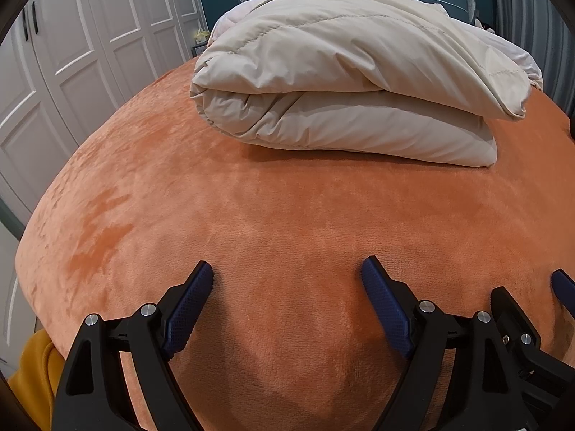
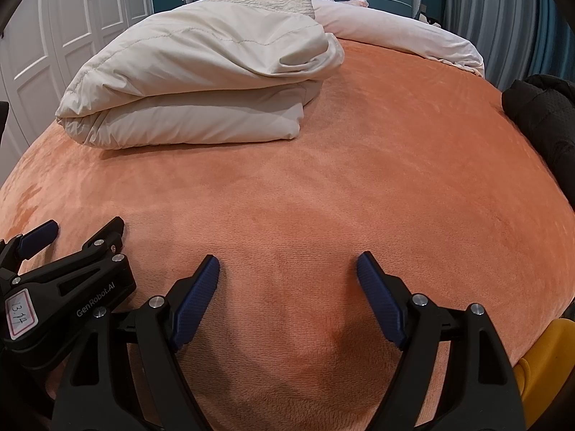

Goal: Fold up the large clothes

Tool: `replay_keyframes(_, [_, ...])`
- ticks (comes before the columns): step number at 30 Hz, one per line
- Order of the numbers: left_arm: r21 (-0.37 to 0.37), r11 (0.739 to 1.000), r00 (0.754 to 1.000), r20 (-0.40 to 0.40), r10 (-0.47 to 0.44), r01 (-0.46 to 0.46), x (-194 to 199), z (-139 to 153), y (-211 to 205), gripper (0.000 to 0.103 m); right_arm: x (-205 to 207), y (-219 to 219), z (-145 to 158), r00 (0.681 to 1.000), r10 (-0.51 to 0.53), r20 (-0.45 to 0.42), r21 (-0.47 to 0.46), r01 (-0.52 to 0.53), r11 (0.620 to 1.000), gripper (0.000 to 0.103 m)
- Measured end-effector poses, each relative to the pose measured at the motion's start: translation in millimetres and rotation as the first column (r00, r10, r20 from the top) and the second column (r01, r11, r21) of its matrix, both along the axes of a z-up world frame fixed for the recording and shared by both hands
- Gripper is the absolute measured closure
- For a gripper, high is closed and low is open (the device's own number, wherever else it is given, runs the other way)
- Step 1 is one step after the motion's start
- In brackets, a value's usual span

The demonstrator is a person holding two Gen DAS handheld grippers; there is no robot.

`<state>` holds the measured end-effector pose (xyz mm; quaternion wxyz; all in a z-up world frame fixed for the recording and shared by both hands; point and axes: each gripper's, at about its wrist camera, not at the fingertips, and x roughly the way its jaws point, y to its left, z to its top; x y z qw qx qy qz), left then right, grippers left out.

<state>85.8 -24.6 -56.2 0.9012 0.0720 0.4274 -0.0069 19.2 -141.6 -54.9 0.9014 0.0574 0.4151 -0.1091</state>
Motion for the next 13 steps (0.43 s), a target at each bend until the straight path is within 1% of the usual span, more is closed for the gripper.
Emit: replay_keyframes(13, [0.004,1.0,1.0,-0.002,-0.004,0.004,1.0,-0.3,0.5,0.021,-3.2,1.8,0.2,1.0,-0.003,0.009,-0.005,0.003,1.0,0.027])
